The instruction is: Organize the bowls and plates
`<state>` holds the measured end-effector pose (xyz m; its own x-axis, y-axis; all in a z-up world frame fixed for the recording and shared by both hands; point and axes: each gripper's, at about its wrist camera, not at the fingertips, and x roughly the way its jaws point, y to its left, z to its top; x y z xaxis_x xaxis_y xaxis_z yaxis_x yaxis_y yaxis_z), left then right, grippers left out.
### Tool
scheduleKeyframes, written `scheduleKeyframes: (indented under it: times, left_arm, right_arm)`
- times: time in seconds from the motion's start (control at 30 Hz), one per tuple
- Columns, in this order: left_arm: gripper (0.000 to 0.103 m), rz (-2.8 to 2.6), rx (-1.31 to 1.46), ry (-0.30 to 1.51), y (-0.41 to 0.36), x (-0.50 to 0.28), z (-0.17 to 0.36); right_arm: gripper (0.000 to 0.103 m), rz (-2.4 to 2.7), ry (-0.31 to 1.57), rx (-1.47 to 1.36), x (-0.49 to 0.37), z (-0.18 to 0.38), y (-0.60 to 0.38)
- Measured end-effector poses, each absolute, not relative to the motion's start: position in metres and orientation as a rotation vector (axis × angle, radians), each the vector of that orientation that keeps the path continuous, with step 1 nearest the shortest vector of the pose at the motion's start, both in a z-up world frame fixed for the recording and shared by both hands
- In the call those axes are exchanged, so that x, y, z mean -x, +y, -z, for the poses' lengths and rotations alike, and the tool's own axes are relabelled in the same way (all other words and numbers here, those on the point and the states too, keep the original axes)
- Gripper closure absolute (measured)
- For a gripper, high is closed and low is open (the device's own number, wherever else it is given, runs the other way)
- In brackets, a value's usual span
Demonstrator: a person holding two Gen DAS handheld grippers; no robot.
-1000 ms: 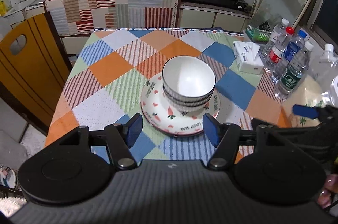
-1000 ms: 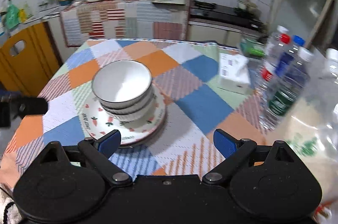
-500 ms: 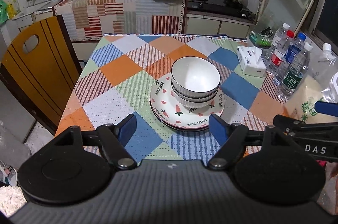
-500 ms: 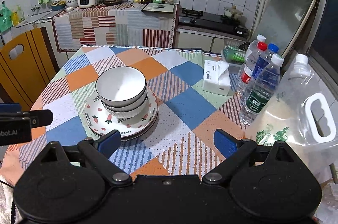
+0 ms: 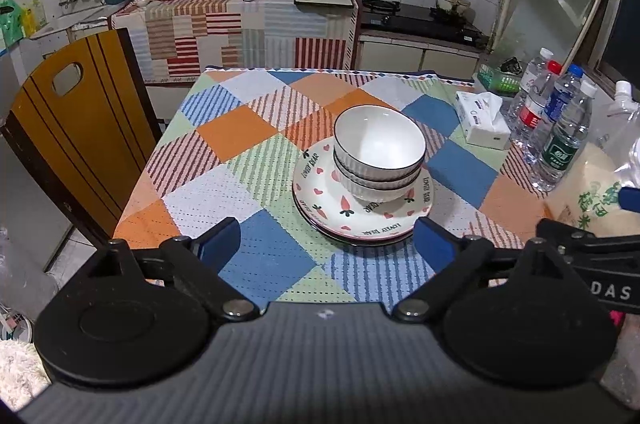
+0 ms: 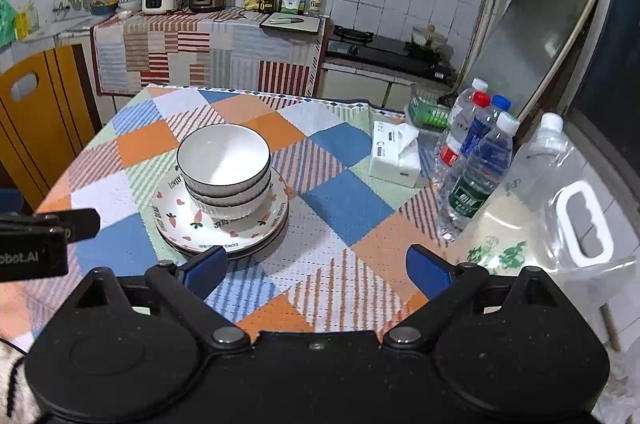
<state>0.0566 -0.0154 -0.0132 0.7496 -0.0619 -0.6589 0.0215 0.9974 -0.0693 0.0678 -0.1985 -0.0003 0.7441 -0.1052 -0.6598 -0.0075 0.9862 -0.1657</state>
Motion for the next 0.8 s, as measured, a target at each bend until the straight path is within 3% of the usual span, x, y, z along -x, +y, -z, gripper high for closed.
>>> scheduleKeyframes:
  times: [0.8]
  left_arm:
    - [0.004,0.049,0.026,0.74,-0.016,-0.05,0.023]
  right_arm:
    - [0.005,0.063,0.725,0.15,-0.059,0.014,-0.2]
